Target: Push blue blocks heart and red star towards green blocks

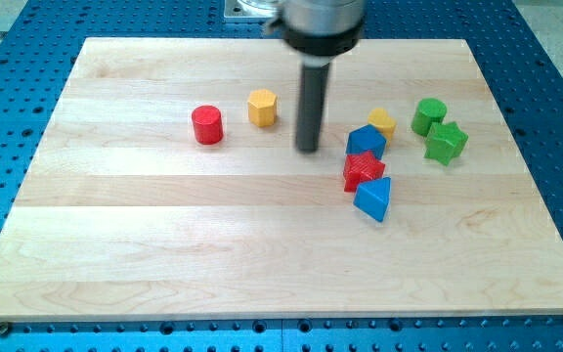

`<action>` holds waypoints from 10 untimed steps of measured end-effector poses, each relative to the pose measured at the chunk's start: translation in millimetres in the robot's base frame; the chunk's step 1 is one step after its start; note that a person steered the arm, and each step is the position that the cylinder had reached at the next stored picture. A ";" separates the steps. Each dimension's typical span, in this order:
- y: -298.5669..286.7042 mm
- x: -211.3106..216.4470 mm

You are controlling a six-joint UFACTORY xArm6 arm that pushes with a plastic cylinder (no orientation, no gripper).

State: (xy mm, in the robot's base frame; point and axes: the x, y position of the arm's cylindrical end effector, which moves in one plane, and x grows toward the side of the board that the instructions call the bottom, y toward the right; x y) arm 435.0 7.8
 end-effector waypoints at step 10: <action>57.3 120.1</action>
State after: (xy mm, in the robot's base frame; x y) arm 555.1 65.1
